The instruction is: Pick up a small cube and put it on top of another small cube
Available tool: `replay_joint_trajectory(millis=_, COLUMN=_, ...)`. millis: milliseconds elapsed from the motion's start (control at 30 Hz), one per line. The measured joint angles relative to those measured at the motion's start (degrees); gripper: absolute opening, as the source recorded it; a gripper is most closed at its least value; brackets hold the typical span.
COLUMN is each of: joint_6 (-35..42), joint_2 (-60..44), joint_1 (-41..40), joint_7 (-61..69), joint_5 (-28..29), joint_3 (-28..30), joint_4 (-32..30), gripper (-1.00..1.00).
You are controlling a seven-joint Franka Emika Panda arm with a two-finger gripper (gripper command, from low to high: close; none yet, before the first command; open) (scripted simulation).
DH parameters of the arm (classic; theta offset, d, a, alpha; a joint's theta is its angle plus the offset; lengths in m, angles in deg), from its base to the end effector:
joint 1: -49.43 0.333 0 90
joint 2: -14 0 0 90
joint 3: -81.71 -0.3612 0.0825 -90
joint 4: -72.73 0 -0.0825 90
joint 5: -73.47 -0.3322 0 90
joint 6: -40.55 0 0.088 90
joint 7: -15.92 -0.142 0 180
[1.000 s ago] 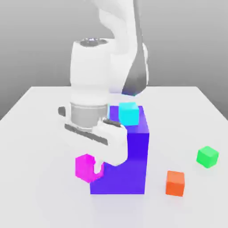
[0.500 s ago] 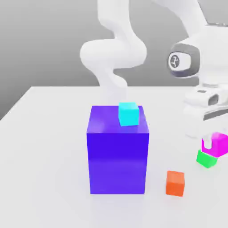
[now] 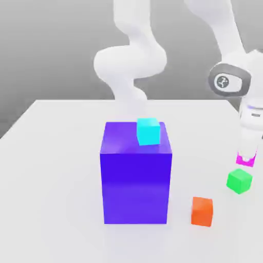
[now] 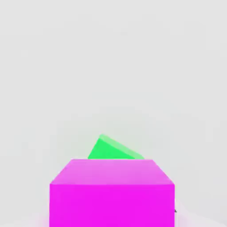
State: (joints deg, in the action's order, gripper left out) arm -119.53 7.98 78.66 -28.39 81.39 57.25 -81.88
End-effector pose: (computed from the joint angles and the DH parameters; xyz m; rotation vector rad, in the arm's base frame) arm 0.2281 0.3225 0.2585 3.1078 0.4563 0.0071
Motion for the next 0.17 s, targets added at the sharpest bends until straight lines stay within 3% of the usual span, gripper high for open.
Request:
replay_joint_trajectory(millis=33, joint_6=-1.6, joint_2=-1.9, joint_1=0.8, joint_7=-1.8, joint_5=2.5, joint_3=1.3, joint_4=0.1, gripper=-1.00)
replay_joint_trajectory(millis=67, joint_6=-2.8, joint_2=-3.4, joint_1=1.7, joint_7=-3.1, joint_5=4.4, joint_3=2.5, joint_4=0.2, gripper=1.00)
replay_joint_trajectory(millis=167, joint_6=-2.8, joint_2=-3.4, joint_1=1.7, joint_7=-3.1, joint_5=4.4, joint_3=2.5, joint_4=0.2, gripper=1.00)
